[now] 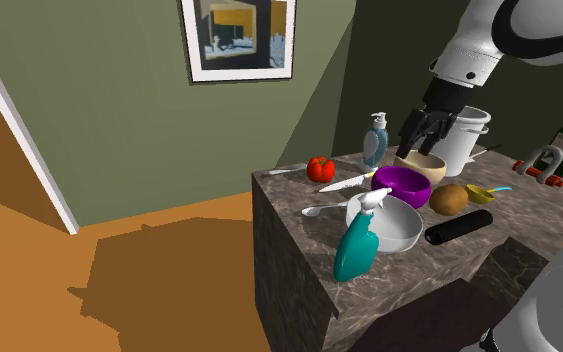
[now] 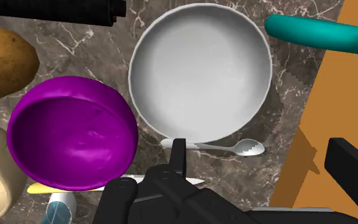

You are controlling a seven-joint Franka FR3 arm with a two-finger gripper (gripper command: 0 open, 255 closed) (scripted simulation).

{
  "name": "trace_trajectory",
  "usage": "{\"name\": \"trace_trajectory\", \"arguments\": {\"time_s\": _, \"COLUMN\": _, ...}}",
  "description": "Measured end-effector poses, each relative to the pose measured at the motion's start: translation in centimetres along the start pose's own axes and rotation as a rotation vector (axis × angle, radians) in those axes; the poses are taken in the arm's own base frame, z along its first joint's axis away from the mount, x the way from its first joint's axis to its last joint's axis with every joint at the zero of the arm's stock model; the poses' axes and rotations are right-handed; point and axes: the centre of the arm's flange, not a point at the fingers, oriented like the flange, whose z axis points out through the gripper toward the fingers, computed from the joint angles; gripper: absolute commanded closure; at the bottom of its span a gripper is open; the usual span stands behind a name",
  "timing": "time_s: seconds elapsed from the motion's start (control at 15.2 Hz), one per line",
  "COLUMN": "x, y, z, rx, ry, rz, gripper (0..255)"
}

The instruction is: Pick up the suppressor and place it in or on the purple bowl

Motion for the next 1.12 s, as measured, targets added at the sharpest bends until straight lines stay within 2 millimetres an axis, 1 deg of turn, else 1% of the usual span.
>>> {"name": "trace_trajectory", "arguments": {"time_s": 0.07, "x": 0.0, "y": 0.0, "z": 0.0, "rx": 0.0, "ry": 0.0, "rz": 0.0, "gripper": 0}}
{"name": "trace_trajectory", "arguments": {"time_s": 0.13, "x": -0.5, "y": 0.2, "z": 0.3, "rx": -0.001, "ry": -0.004, "rz": -0.023, "gripper": 0}}
{"name": "trace_trajectory", "arguments": {"time_s": 0.26, "x": -1.6, "y": 1.0, "z": 1.6, "rx": -0.003, "ry": -0.018, "rz": -0.103, "gripper": 0}}
{"name": "trace_trajectory", "arguments": {"time_s": 0.4, "x": -2.8, "y": 2.8, "z": 2.9, "rx": -0.005, "ry": -0.034, "rz": -0.199, "gripper": 0}}
{"name": "trace_trajectory", "arguments": {"time_s": 0.53, "x": -4.4, "y": 4.2, "z": 4.1, "rx": -0.008, "ry": -0.051, "rz": -0.302, "gripper": 0}}
{"name": "trace_trajectory", "arguments": {"time_s": 0.79, "x": -6.5, "y": 7.3, "z": 6.7, "rx": -0.013, "ry": -0.085, "rz": -0.507, "gripper": 0}}
{"name": "trace_trajectory", "arguments": {"time_s": 0.86, "x": -7.2, "y": 8.4, "z": 7.6, "rx": -0.013, "ry": -0.094, "rz": -0.558, "gripper": 0}}
{"name": "trace_trajectory", "arguments": {"time_s": 1.06, "x": -8.1, "y": 11.3, "z": 10.0, "rx": -0.016, "ry": -0.119, "rz": -0.714, "gripper": 0}}
{"name": "trace_trajectory", "arguments": {"time_s": 1.12, "x": -8.4, "y": 12.3, "z": 10.5, "rx": -0.017, "ry": -0.128, "rz": -0.765, "gripper": 0}}
